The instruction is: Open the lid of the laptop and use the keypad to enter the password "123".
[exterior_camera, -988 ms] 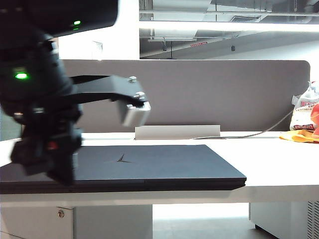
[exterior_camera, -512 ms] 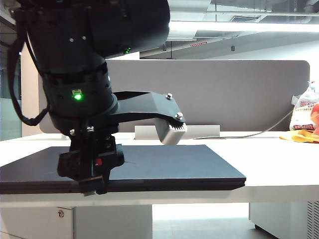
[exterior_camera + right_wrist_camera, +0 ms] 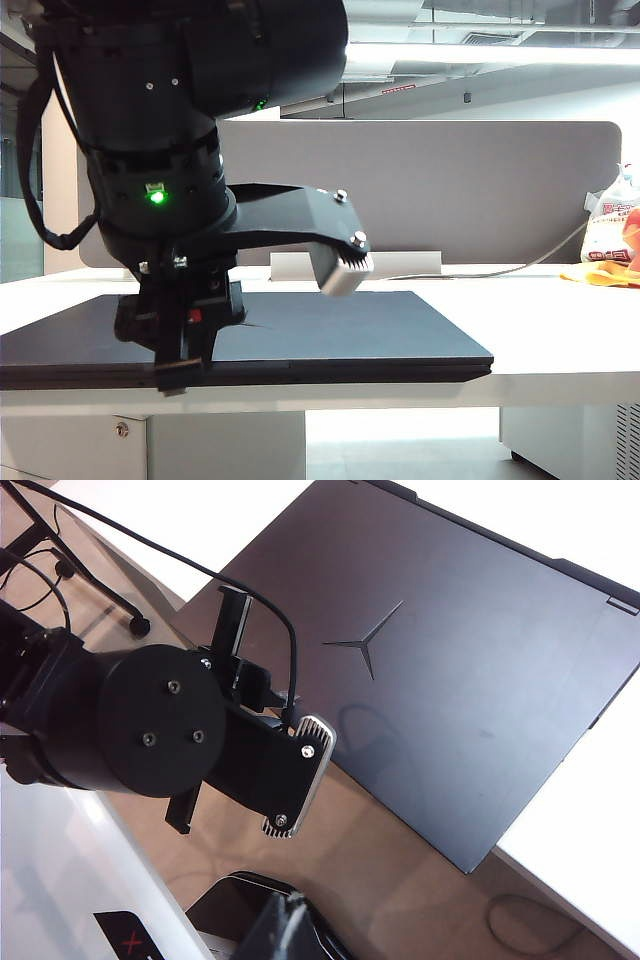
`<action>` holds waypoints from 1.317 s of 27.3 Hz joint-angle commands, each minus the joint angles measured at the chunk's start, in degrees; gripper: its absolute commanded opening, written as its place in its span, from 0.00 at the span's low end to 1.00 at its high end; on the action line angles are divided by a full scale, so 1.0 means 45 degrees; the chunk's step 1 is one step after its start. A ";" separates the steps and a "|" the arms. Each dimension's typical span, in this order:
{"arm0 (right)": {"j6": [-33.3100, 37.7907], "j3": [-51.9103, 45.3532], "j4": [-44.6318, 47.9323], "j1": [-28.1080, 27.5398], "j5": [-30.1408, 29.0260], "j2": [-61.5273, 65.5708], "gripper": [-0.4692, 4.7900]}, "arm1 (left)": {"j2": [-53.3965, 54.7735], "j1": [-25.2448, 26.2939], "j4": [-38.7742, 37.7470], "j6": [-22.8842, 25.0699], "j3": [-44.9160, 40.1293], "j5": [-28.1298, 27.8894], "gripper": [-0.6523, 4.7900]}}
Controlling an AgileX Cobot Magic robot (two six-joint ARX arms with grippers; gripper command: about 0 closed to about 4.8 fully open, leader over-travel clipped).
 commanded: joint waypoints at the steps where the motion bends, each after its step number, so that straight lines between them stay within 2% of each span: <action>1: -0.0034 0.0019 0.0141 0.0010 0.0170 -0.0019 0.08 | 0.0053 0.0073 0.0063 -0.0316 -0.0024 0.0209 0.11; 5: -0.0034 0.0019 0.0131 0.0010 0.0189 -0.0024 0.08 | 0.0049 0.0083 -0.0112 -0.0204 0.0199 0.0102 0.11; 7: -0.0039 0.0019 0.0131 0.0010 0.0189 -0.0024 0.08 | 0.0053 0.0073 -0.0350 -0.0763 0.0291 0.0899 0.12; 9: -0.0039 0.0019 0.0136 0.0010 0.0228 -0.0024 0.08 | 0.0063 0.0068 -0.0607 -0.1598 0.0277 0.1821 0.28; 10: -0.0039 0.0019 0.0136 0.0010 0.0228 -0.0024 0.08 | 0.0068 0.0063 -0.0661 -0.1880 0.0272 0.1962 0.30; 14: -0.0049 0.0019 0.0180 0.0005 0.0243 -0.0019 0.08 | 0.0073 0.0073 -0.0622 -0.1889 0.0272 0.1967 0.40; 20: -0.0049 0.0019 0.0194 0.0000 0.0262 -0.0024 0.08 | 0.0359 0.0087 0.0068 -0.1846 0.0277 0.2293 0.40; 27: -0.0044 0.0019 0.0189 -0.0005 0.0262 -0.0024 0.08 | 0.1151 0.0092 -0.0019 -0.1846 0.0272 0.2278 0.40; 33: -0.0044 0.0019 0.0170 -0.0005 0.0257 -0.0024 0.08 | 0.1180 0.0092 -0.1277 -0.1909 0.0272 0.1904 0.40; 36: -0.0039 0.0019 -0.0029 -0.0005 0.0257 -0.0024 0.08 | 0.1180 0.0083 -0.1899 -0.2341 0.0272 0.1923 0.40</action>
